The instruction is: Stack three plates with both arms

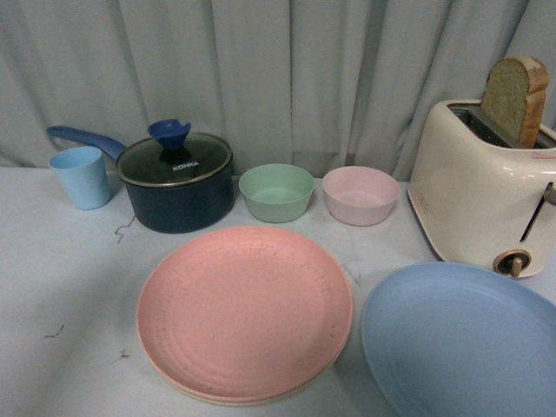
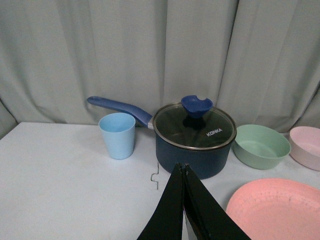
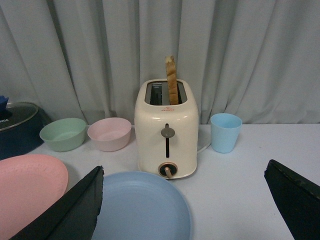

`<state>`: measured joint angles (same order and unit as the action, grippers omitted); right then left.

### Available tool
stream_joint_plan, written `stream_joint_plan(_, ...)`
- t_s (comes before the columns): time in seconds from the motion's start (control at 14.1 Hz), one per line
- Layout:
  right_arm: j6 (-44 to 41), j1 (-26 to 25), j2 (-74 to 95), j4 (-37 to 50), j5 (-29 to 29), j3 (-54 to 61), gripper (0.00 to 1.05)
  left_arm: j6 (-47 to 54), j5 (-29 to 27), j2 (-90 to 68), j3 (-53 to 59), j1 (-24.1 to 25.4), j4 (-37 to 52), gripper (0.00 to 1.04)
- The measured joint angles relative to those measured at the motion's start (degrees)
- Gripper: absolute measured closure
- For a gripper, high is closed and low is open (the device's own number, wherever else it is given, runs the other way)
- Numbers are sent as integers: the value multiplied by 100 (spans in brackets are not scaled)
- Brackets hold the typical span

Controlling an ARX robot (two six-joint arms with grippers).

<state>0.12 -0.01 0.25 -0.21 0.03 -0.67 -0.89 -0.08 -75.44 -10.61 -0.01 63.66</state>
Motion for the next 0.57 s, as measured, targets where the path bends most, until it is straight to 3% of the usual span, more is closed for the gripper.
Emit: stream_joint_plan(0.57, -2, 0, 0, 0, 0, 0, 6, 2, 4, 2479, 841, 0, -1620, 103)
